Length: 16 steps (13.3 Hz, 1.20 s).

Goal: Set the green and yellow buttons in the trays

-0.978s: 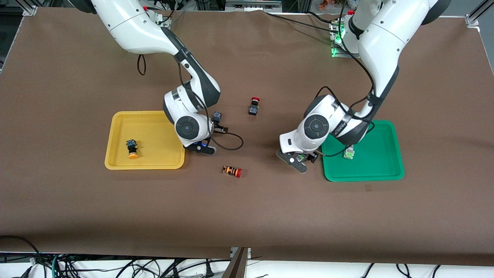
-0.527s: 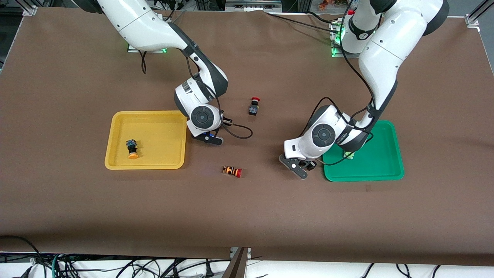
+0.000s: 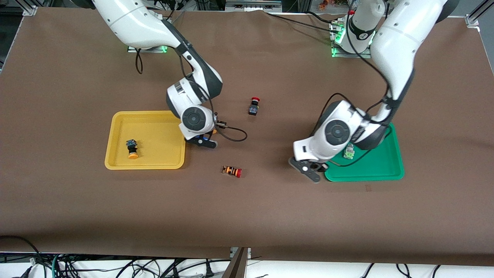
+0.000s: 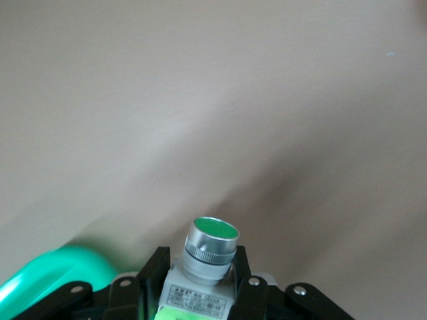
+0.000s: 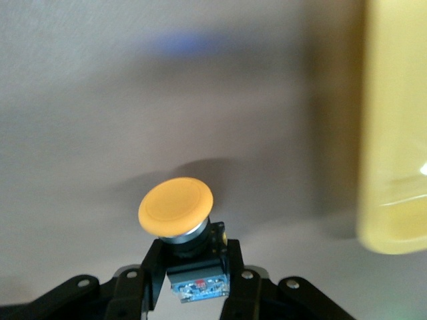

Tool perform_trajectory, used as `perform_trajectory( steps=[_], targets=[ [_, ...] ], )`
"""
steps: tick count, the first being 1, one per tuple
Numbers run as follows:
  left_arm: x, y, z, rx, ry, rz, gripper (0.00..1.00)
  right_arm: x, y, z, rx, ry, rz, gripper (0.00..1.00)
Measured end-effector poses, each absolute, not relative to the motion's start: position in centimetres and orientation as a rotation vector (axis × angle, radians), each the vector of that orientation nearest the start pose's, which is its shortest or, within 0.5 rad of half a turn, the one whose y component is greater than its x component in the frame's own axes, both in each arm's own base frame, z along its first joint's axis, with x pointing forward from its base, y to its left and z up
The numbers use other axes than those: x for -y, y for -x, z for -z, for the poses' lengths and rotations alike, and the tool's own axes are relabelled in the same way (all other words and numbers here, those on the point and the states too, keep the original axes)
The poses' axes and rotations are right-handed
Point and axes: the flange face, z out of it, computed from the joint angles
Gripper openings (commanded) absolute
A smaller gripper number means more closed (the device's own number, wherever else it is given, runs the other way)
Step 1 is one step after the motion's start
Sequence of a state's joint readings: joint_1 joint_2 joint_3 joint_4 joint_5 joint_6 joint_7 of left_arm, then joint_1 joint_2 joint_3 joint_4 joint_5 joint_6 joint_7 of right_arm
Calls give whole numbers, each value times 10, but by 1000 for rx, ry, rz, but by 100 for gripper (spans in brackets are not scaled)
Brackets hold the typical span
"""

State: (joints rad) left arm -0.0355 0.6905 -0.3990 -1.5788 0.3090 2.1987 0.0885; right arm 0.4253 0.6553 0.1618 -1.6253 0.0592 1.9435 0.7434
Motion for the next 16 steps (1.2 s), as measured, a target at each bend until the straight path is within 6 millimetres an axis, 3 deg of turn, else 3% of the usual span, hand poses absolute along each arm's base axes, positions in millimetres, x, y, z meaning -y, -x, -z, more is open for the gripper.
perform_trajectory(
  steps=[2,3,4,5,6,7,8,10,11,13,16],
  targets=[
    [195,-657,-285,-857,2970,-137,37,-304,-577,-251,-194,3185,-611,0],
    [168,-655,-288,-806,2962,-232,39,-270,-593,-258,-123,3192,-616,0],
    [144,-654,-284,-759,2960,-311,58,-237,-606,-258,-53,3196,-620,0],
    [117,-653,-274,-716,2963,-371,100,-207,-614,-252,-2,3198,-629,0],
    [89,-653,-262,-702,2970,-414,100,-185,-618,-241,21,3198,-632,0],
    [65,-653,-253,-700,2980,-444,100,-173,-618,-228,28,3199,-620,34],
    [44,-654,-249,-697,2990,-458,100,-168,-615,-212,25,3202,-608,99],
    [29,-656,-262,-689,2995,-457,100,-169,-612,-201,33,3205,-585,100],
    [36,-659,-286,-690,2989,-429,100,-172,-616,-209,36,3206,-547,100],
    [60,-656,-371,-656,2958,-348,100,-169,-634,-262,17,3206,-427,100],
    [65,-640,-499,-557,2926,-281,100,-155,-646,-393,-28,3186,-283,100]
  ],
)
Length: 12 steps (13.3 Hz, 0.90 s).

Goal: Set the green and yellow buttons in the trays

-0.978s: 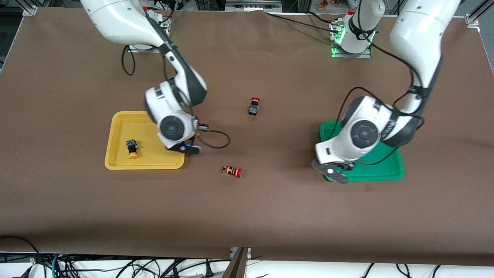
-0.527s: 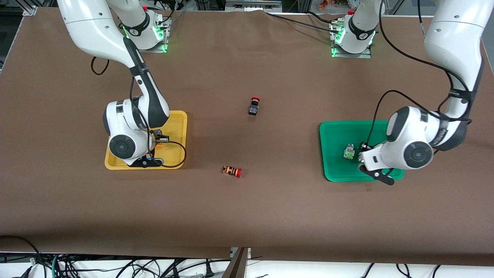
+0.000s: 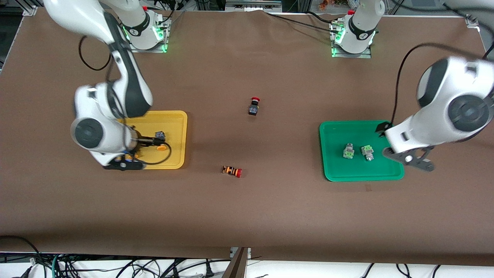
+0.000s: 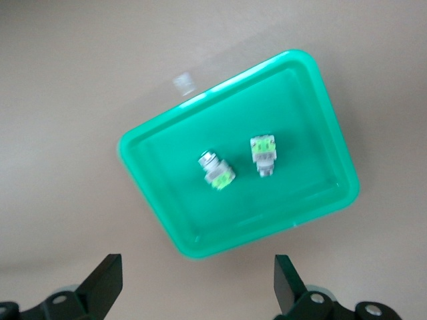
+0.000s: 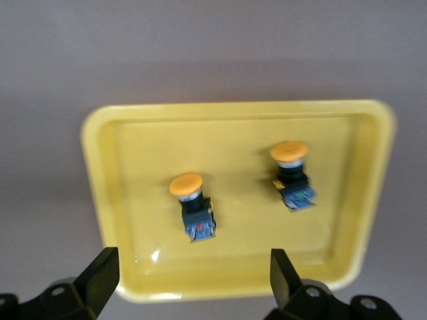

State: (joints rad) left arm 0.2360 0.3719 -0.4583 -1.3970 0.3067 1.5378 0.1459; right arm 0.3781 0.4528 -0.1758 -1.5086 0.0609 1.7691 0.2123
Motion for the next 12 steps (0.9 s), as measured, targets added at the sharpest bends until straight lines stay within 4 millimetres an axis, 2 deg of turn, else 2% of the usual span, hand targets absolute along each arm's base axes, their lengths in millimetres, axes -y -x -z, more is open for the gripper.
perform_trajectory(
  steps=[2,3,4,6,7,9,10,12],
  targets=[
    [55,-633,-563,-483,2971,-181,100,-144,-635,-480,-40,3157,-174,100],
    [50,-627,-584,-431,3001,-124,100,-141,-623,-512,-37,3144,-147,100],
    [45,-618,-604,-357,3041,-65,100,-140,-612,-536,-27,3135,-129,100],
    [31,-587,-629,-235,3104,22,100,-132,-595,-567,-12,3161,-106,100],
    [25,-569,-630,-206,3108,42,100,-122,-590,-583,-24,3173,-76,100],
    [22,-541,-619,-178,3105,17,100,-97,-575,-620,-66,3160,3,100],
    [22,-536,-613,-172,3105,3,100,-87,-565,-635,-79,3156,10,100],
    [22,-535,-605,-168,3105,-19,100,-85,-549,-644,-71,3155,-28,100]
  ],
)
